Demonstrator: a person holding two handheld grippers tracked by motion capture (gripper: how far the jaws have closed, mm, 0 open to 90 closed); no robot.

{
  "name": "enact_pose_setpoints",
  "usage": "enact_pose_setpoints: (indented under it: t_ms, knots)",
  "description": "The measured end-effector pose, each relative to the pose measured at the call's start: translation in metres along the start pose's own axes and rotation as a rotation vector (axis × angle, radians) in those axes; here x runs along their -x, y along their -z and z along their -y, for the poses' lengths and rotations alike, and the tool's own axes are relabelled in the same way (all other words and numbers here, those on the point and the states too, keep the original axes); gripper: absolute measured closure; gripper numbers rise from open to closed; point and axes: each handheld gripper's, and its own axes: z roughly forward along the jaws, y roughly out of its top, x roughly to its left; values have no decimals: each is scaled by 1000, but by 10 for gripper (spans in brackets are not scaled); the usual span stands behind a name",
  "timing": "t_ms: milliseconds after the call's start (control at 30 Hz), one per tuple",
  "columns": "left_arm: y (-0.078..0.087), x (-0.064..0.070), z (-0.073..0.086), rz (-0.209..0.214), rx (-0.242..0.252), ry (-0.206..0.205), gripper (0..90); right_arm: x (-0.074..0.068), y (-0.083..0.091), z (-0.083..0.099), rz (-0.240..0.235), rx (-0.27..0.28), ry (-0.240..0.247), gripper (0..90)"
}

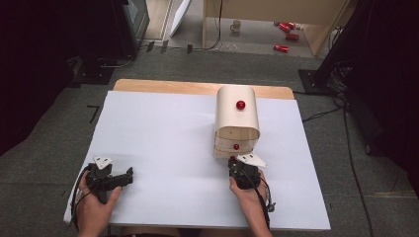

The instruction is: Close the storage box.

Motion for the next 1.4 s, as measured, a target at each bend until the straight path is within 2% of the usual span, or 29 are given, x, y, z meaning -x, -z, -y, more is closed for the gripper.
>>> enact_pose_setpoints:
  t_ms: [100, 200, 267, 333, 433, 467, 500, 833, 1033, 1400]
  knots:
    - [0, 0, 0, 0, 0, 0, 0, 1, -1, 1, -7, -8, -3, 783]
    - [0, 0, 0, 0, 0, 0, 0, 3, 0, 2, -46, -14, -15, 660]
    - [0, 0, 0, 0, 0, 0, 0, 4, 1, 3, -50, -8, -6, 517]
    - [0, 0, 0, 0, 0, 0, 0, 5, 3, 3, -75, -10, -3, 367]
    - [0, 0, 0, 0, 0, 0, 0, 4, 7, 5, -80, -16, 32, 136]
    - [0, 0, 0, 0, 0, 0, 0, 5, 7, 6, -83, -26, 39, 104]
    - [0, 0, 0, 0, 0, 0, 0, 7, 9, 7, -89, -33, 46, 20]
    - [0, 0, 0, 0, 0, 0, 0, 26, 25, 10, -77, -21, 26, 0]
    - [0, 0, 0, 0, 0, 0, 0, 43, 36, 11, -51, -15, 1, 0]
    - [0, 0, 0, 0, 0, 0, 0, 74, 49, 21, -11, -22, -10, 0]
